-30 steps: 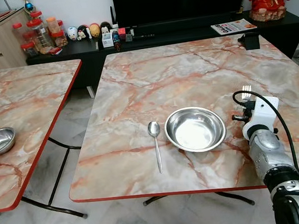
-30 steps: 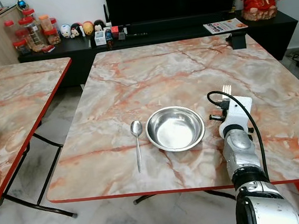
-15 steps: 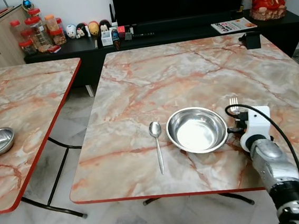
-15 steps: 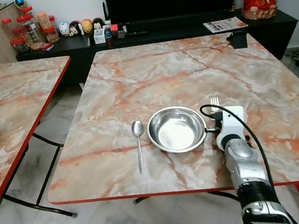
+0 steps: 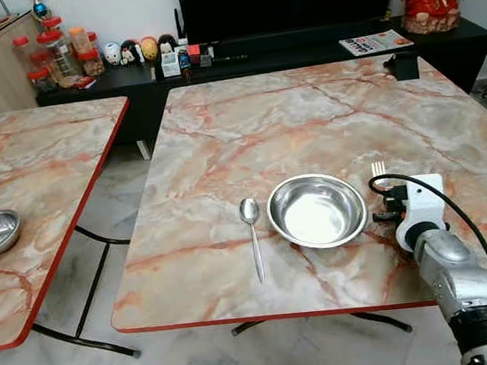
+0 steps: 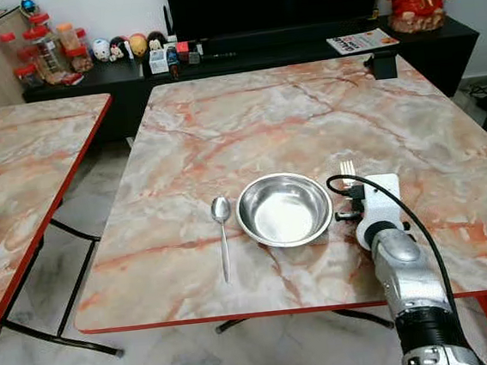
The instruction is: Setting the table
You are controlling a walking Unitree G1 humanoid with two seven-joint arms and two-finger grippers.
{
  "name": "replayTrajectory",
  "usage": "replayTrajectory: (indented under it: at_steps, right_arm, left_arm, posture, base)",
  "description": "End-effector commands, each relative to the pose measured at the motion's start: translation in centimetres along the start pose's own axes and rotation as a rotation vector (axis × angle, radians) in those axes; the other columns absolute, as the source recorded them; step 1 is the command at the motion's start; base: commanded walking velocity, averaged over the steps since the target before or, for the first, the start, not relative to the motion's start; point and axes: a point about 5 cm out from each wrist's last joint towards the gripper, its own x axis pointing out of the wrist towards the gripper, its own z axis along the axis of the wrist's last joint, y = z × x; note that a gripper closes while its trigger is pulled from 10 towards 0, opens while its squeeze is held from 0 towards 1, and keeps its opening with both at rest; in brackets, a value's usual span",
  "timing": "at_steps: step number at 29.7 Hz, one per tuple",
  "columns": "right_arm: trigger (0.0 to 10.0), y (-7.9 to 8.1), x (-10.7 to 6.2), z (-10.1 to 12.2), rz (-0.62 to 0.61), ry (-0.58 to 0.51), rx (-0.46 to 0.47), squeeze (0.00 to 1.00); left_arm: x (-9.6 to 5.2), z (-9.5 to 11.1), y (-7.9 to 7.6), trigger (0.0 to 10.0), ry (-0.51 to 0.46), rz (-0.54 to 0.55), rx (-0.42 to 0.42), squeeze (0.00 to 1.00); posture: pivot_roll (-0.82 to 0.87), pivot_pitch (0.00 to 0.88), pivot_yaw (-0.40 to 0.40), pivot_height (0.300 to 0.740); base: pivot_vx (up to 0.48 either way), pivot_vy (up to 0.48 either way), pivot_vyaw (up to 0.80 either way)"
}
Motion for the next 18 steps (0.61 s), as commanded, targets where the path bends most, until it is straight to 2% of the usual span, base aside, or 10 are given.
replayTrajectory:
  at_steps: [1, 10, 18]
  right_arm:
    - [10.0, 0.6, 0.0, 0.1, 0.014, -0.001, 0.007, 0.0]
    - [10.0, 1.4, 0.1, -0.9, 0.013, 0.024, 0.032, 0.0]
    - [10.0, 1.3, 0.1, -1.2, 0.001, 0.035, 0.027, 0.0]
  left_arm:
    - [0.0, 0.2, 0.3, 10.0, -0.009, 0.006, -0.004, 0.0]
    - [0.0, 0.2, 0.3, 10.0, -0.01, 0.007, -0.005, 0.0]
    - [0.0, 0.2, 0.3, 10.0, -0.011, 0.003, -0.003, 0.0]
  posture:
    - [-0.07, 0.0, 0.058, 0.74]
    - [-0.07, 0.001, 0.057, 0.74]
    - [-0.07, 0.001, 0.059, 0.74]
  base:
    - [0.0, 0.0, 0.0]
    - [0.0, 0.0, 0.0]
    - [0.0, 0.0, 0.0]
